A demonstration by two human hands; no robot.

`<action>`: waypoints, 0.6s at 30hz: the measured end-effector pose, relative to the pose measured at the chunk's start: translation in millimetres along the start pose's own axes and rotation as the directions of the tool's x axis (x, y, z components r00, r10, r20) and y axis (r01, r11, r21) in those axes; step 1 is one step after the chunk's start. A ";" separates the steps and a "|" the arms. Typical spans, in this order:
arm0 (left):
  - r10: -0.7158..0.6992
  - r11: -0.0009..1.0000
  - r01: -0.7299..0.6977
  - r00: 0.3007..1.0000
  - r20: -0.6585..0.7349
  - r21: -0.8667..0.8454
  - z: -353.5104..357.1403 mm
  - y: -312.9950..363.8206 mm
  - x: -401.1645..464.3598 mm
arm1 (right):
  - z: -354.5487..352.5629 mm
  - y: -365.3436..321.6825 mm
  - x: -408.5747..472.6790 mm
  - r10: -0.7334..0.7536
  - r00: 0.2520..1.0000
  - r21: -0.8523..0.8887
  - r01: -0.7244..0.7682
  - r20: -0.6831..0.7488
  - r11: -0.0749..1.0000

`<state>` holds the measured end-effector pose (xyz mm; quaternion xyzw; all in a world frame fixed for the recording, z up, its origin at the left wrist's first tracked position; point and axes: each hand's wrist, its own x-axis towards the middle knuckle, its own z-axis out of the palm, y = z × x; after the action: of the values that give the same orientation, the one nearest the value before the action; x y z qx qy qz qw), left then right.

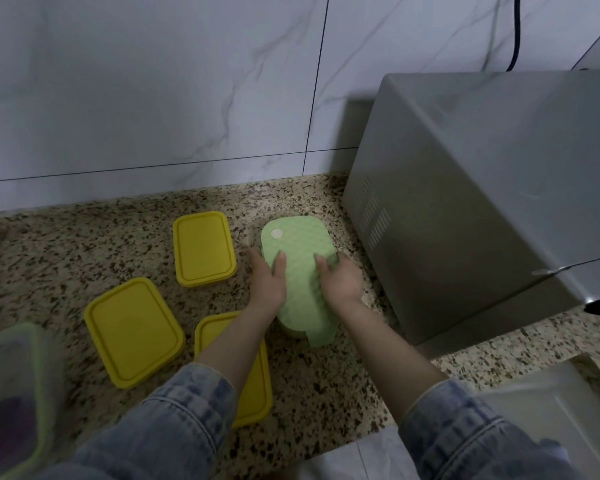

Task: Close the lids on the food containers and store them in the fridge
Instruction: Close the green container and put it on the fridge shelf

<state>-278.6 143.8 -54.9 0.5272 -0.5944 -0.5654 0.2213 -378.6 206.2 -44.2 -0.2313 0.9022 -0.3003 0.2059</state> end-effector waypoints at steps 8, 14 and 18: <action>0.011 0.998 -0.011 1.000 0.012 -0.062 1.0 -2.0 0.7 | 0.7 2.1 3.0 0.034 0.999 0.060 -0.035 0.021 0.998; 0.277 0.918 -0.253 0.960 -0.037 0.304 4.0 2.3 -4.0 | -2.7 5.1 -6.6 -0.146 0.989 -0.037 0.147 0.035 0.988; 0.482 0.601 -0.403 0.872 0.089 0.690 6.3 7.8 14.6 | -4.4 19.2 -31.8 -0.433 0.901 -0.249 0.415 -0.021 0.875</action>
<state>-292.1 132.2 -54.4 0.4361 -0.8597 -0.2014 0.1735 -360.7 239.1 -45.8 -0.4348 0.8661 -0.2361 0.0716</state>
